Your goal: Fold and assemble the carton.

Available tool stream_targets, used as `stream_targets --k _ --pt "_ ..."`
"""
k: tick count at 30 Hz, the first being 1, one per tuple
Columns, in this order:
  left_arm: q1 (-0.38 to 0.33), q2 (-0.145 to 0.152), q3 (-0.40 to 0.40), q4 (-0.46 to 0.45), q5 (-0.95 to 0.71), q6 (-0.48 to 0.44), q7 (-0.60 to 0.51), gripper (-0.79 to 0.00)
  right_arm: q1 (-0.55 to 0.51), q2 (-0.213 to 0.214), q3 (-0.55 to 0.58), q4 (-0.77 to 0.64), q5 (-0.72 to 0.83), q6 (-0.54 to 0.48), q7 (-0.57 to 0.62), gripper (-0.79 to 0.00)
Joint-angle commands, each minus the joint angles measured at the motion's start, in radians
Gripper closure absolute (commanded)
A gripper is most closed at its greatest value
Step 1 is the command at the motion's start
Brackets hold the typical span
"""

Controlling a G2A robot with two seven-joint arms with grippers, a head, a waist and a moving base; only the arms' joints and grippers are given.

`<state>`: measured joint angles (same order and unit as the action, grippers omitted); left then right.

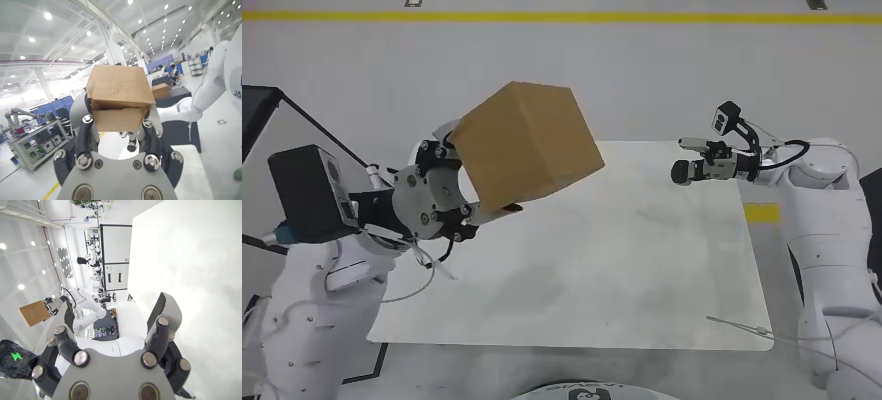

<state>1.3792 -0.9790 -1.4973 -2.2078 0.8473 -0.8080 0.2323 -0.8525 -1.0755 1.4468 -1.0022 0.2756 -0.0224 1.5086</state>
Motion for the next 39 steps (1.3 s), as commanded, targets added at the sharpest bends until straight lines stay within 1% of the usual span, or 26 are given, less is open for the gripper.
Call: stream_targets --k 1,8,19,22,24,25,28,29,36,37,39 --pt "0.008 -0.002 0.01 0.01 -0.028 -0.013 0.011 0.0 0.0 0.0 0.0 0.0 0.0 0.0 0.0 -0.785" --pt "0.021 -0.008 0.029 0.025 -0.081 -0.035 0.021 0.0 0.0 0.0 0.0 0.0 0.0 0.0 0.0 -0.785" --pt "0.025 -0.017 0.031 0.024 -0.095 -0.04 0.019 0.0 0.0 0.0 0.0 0.0 0.0 0.0 0.0 -0.785" --pt "0.02 -0.019 0.025 0.01 -0.086 -0.03 0.007 0.0 0.0 0.0 0.0 0.0 0.0 0.0 0.0 -0.785" --pt "0.018 -0.019 0.016 -0.003 -0.08 0.001 -0.022 0.0 0.0 0.0 0.0 0.0 0.0 0.0 0.0 -0.785" --pt "0.016 -0.018 0.008 -0.015 -0.076 0.025 -0.055 0.0 0.0 0.0 0.0 0.0 0.0 0.0 0.0 -0.785" --pt "0.011 -0.012 -0.02 -0.075 -0.072 0.086 -0.215 0.0 0.0 0.0 0.0 0.0 0.0 0.0 0.0 -0.785" --pt "0.003 -0.011 -0.025 -0.096 -0.085 0.083 -0.228 0.0 0.0 0.0 0.0 0.0 0.0 0.0 0.0 -0.785" --pt "0.003 -0.011 -0.025 -0.096 -0.085 0.083 -0.228 0.0 0.0 0.0 0.0 0.0 0.0 0.0 0.0 -0.785" --pt "0.002 -0.011 -0.025 -0.105 -0.07 0.082 -0.244 0.0 0.0 0.0 0.0 0.0 0.0 0.0 0.0 -0.785" --pt "-0.01 -0.004 -0.025 -0.14 -0.004 0.065 -0.362 0.0 0.0 0.0 0.0 0.0 0.0 0.0 0.0 -0.785"
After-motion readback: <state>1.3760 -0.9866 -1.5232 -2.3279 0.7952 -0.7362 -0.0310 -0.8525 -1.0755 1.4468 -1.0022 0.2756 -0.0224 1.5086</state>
